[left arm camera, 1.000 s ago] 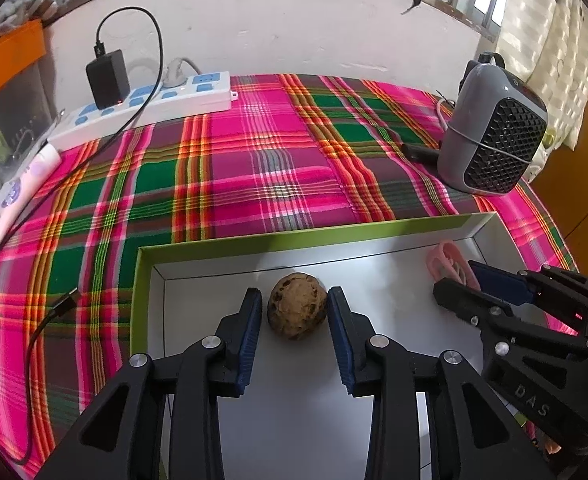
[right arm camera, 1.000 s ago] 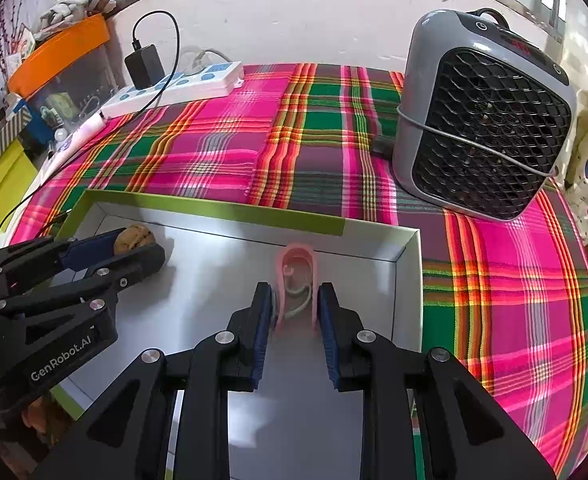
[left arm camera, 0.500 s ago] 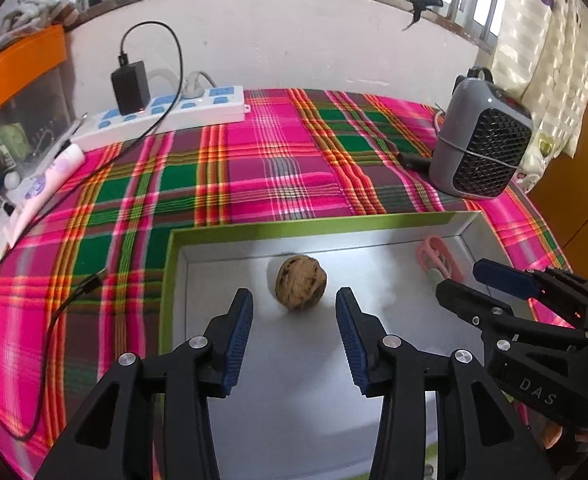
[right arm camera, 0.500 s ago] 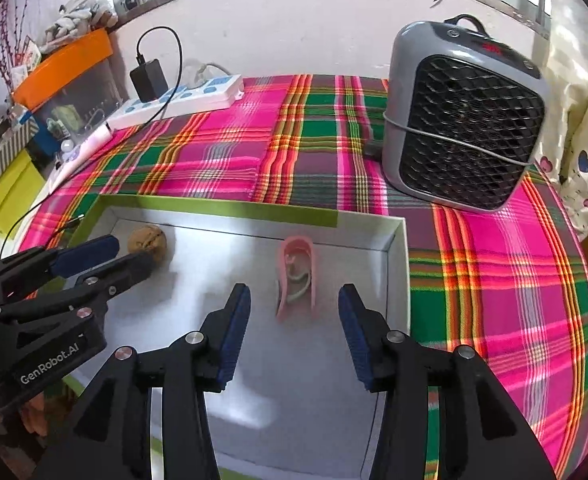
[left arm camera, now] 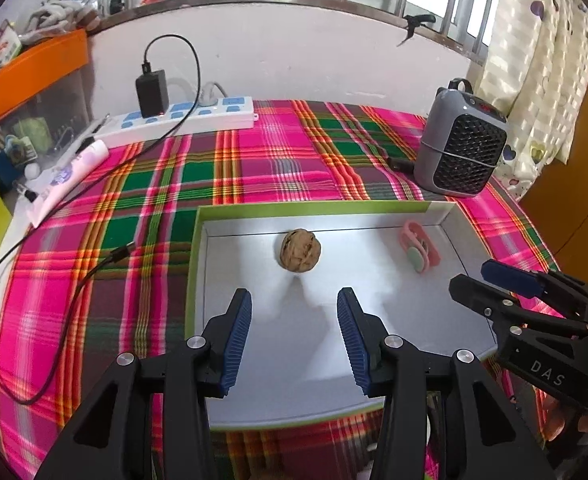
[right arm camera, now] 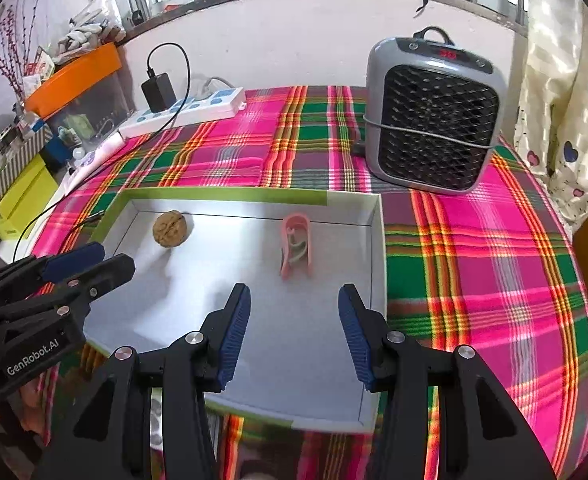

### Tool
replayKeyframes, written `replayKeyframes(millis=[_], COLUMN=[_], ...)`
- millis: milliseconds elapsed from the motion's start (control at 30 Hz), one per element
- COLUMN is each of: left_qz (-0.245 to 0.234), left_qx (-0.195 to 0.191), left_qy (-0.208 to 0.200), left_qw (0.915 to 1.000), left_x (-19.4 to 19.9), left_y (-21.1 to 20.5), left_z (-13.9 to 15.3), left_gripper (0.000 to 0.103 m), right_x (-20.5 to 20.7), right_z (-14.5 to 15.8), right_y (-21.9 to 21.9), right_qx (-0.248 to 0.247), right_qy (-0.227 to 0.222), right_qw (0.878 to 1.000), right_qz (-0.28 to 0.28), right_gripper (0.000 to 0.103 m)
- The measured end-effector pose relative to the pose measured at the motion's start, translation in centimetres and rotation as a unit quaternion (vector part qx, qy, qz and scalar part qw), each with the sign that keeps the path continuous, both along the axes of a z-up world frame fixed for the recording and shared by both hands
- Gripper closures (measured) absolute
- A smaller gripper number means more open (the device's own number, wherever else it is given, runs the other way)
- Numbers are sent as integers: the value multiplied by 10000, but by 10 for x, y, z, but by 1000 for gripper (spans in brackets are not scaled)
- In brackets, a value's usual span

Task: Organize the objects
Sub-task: 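Open the right tool to drop the pink clip in the box while the left tool releases the walnut, then move the left tool to the second walnut while the right tool approaches the blue-orange toy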

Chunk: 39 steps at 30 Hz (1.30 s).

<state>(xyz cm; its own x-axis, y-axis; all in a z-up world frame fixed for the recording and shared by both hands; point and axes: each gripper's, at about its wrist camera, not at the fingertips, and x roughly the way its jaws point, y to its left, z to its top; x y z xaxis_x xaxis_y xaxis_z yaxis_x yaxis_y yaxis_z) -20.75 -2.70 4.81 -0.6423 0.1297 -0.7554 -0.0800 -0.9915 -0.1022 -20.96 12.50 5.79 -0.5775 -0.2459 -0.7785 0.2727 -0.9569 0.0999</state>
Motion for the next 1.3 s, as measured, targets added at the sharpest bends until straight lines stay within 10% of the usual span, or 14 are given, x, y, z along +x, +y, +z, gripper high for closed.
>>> replayKeyframes(millis=[1300], left_qz=[503], left_qx=[375], left_qy=[218], left_qw=[9978], left_x=[117], left_y=[-43], left_z=[-8], left_gripper=[60], right_x=[112], right_z=[-1], right_y=[33], right_qx=[26], right_qy=[414], right_qw=[9991], right_qz=[-99], right_gripper=[56])
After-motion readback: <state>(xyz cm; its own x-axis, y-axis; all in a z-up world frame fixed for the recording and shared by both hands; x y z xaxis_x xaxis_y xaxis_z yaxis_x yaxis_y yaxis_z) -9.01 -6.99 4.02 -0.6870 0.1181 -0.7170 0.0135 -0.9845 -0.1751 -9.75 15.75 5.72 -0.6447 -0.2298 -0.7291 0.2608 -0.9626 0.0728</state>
